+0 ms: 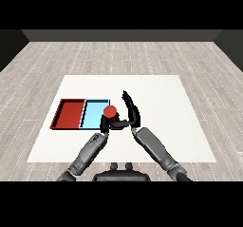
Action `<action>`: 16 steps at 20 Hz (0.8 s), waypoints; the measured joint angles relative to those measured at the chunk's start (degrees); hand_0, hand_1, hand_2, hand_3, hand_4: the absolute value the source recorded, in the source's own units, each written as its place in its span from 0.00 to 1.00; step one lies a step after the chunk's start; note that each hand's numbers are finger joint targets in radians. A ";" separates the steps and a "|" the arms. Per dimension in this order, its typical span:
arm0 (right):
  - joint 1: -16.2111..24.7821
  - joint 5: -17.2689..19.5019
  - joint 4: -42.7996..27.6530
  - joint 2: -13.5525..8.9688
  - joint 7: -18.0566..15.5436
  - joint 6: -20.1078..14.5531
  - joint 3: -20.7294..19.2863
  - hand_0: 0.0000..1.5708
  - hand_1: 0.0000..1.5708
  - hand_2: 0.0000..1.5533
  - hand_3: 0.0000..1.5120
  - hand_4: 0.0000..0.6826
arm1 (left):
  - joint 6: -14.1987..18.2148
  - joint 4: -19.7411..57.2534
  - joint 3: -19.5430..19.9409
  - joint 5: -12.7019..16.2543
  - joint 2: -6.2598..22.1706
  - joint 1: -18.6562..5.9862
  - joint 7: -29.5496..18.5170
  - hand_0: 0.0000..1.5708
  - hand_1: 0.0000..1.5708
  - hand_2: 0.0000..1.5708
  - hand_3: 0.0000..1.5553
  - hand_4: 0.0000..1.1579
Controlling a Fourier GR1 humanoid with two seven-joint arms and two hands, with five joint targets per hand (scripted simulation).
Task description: Pick the red can and put it in the red box
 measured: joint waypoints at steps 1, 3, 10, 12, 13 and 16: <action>0.74 -0.06 -1.29 -0.74 0.14 0.62 -1.03 0.00 0.00 0.00 0.00 0.00 | -0.06 -0.25 0.22 -0.53 0.30 0.19 0.23 1.00 1.00 1.00 0.96 0.98; 2.71 -0.45 -3.24 -1.67 -1.02 1.93 -2.86 0.00 0.00 0.00 0.00 0.00 | -0.14 -0.01 0.94 -1.31 0.61 0.94 -0.25 1.00 1.00 1.00 0.95 0.98; 12.36 -1.09 -14.46 -7.87 -1.58 4.81 -7.56 0.00 0.00 0.00 0.00 0.00 | -0.83 -3.22 4.21 -4.17 6.59 1.70 2.00 1.00 1.00 1.00 0.95 0.97; 16.48 -1.94 -16.54 -10.13 -2.42 5.92 -9.24 0.00 0.00 0.00 0.00 0.00 | -0.76 -4.43 5.29 -5.21 9.77 1.37 3.72 1.00 1.00 1.00 0.94 0.97; 18.50 -2.51 -17.20 -11.01 -2.92 6.52 -10.07 0.00 0.00 0.00 0.00 0.00 | -0.90 -3.68 6.21 -5.60 11.06 0.91 3.77 1.00 1.00 1.00 0.94 0.96; 23.55 -3.13 -17.44 -12.74 -4.80 7.43 -12.30 0.00 0.00 0.00 0.00 0.00 | -2.04 -3.48 8.93 -5.85 15.43 1.61 4.36 1.00 1.00 0.99 0.94 0.97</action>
